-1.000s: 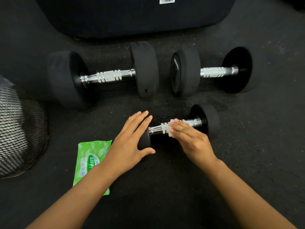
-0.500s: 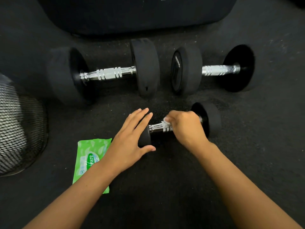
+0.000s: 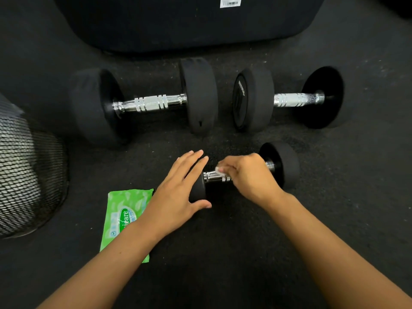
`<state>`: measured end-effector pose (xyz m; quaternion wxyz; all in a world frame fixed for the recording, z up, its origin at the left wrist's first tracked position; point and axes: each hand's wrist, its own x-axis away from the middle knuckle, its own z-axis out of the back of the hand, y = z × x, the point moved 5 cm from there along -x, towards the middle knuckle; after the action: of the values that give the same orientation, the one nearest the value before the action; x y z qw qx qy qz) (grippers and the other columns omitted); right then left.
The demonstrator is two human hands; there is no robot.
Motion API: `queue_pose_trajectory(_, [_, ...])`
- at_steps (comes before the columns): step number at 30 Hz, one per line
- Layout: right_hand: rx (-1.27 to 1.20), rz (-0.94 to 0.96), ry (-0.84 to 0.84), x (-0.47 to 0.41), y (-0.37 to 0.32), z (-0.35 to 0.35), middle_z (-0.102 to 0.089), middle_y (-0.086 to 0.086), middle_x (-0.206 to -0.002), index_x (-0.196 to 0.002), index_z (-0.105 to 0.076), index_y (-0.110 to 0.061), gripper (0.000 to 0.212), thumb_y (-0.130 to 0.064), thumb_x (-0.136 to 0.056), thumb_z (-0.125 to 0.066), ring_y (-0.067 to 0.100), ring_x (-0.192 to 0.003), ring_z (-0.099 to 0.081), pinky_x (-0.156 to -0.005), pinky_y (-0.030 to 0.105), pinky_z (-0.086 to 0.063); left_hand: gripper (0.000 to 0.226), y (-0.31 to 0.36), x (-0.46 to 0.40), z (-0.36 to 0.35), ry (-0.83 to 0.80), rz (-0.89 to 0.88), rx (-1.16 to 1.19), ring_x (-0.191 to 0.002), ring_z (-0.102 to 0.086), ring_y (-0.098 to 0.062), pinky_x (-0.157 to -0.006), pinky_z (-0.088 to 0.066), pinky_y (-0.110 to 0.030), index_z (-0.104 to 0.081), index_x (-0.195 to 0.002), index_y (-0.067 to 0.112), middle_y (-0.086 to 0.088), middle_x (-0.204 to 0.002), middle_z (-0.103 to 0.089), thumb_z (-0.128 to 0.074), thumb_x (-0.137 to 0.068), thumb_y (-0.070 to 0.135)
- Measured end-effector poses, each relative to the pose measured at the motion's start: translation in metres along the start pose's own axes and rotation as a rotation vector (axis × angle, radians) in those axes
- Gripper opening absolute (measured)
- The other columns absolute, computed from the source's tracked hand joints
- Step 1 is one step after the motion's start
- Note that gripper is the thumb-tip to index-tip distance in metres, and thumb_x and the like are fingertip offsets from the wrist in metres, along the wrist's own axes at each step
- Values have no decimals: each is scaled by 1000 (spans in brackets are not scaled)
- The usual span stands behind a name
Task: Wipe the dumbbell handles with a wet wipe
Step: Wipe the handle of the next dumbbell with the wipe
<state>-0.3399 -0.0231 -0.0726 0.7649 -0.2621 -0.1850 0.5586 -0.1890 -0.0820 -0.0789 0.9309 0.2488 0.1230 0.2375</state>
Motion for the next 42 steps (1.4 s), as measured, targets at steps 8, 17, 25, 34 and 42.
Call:
queue_pose_trajectory(8, [153, 329, 102, 23, -13, -20, -69, 11, -108, -99, -71, -4, 27, -15, -83, -53, 24, -104, -63, -96, 32, -45, 96, -2, -2, 0, -3, -1, 15, -141, -14, -12, -114, -17, -31, -30, -144, 17, 4, -152, -25, -80, -66, 38])
queue_pose_trajectory(17, [159, 485, 174, 36, 3, -22, -63, 11, -120, -108, -68, -3, 24, -9, -86, -60, 24, -116, -57, -98, 38, -45, 97, -2, -2, -1, 11, -5, 11, -141, -15, -14, -114, -16, -32, -30, -144, 16, 2, -151, -26, -81, -65, 37])
queue_pose_trajectory(25, [198, 519, 186, 35, 4, -25, -61, 12, -122, -113, -65, -2, 30, -2, -83, -64, 25, -116, -56, -98, 40, -45, 95, 0, -2, 1, 16, -11, 15, -140, -16, -13, -114, -11, -23, -33, -143, 14, 1, -150, -28, -82, -64, 36])
queue_pose_trajectory(34, [202, 468, 214, 29, -3, -31, -64, 13, -118, -110, -66, -2, 28, -7, -83, -61, 25, -113, -59, -99, 39, -44, 96, 1, -2, 1, 24, -17, 8, -140, -18, -15, -113, -16, -30, -32, -143, 14, 0, -150, -28, -82, -63, 35])
queue_pose_trajectory(42, [190, 403, 166, 25, -7, -27, -66, 12, -113, -106, -68, -3, 27, -8, -82, -57, 26, -108, -62, -97, 40, -45, 96, 0, -1, 0, 13, -14, 4, -140, -18, -15, -114, -15, -27, -34, -142, 13, -1, -150, -29, -82, -63, 35])
